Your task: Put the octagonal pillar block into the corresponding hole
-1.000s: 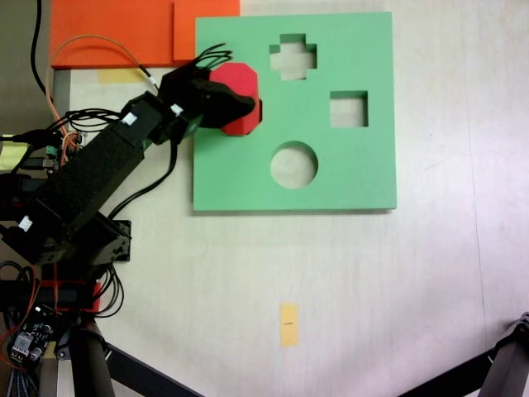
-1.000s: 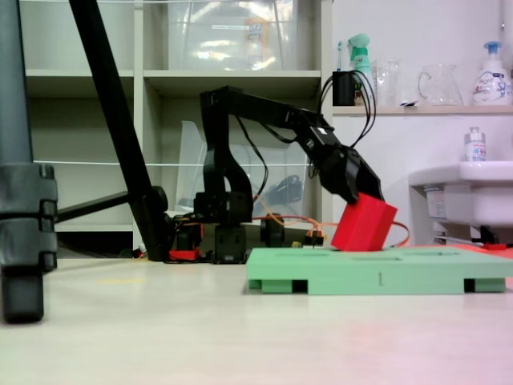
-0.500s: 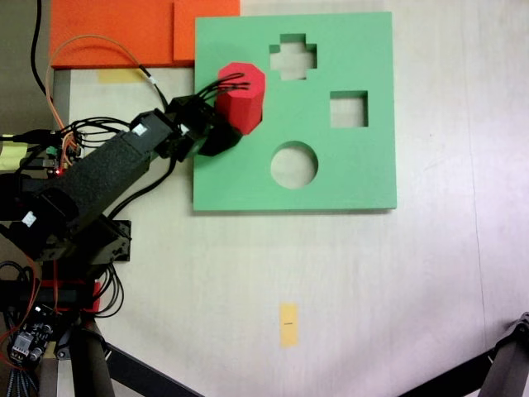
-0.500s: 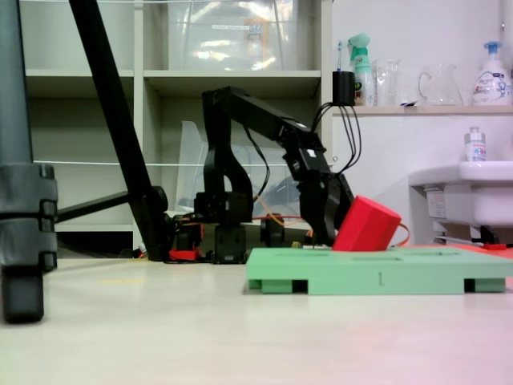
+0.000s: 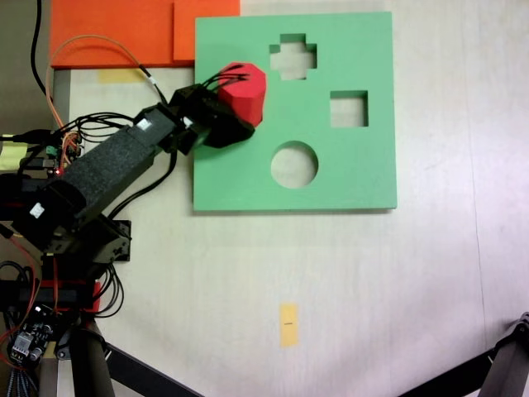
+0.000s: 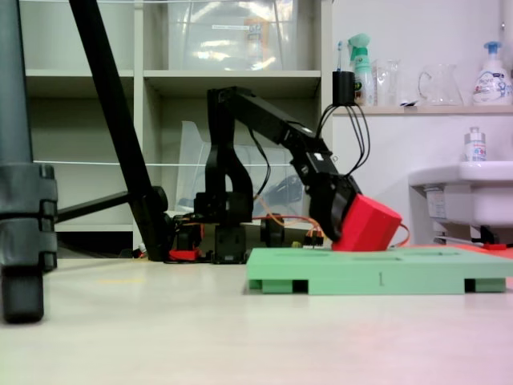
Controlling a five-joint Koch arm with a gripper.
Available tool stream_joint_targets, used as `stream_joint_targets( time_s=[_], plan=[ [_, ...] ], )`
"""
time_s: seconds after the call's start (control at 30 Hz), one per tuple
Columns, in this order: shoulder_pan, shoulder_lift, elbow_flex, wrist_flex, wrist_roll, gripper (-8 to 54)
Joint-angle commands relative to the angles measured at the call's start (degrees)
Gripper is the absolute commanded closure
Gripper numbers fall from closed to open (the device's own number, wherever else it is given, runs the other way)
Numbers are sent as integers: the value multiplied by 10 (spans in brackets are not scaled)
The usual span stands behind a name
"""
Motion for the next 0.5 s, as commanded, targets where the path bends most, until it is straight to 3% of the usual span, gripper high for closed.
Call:
stream_joint_targets(
  time_s=[0.0,0.3,0.33,0.4,0.47],
  plan=[
    [-12,3,-4,-31,-11,21],
    [-5,33,-9,-15,4,19],
    [-6,33,-11,1,17,10],
    [-10,37,-12,25,47,-66],
    [-13,60,-12,60,74,-66]
  ],
)
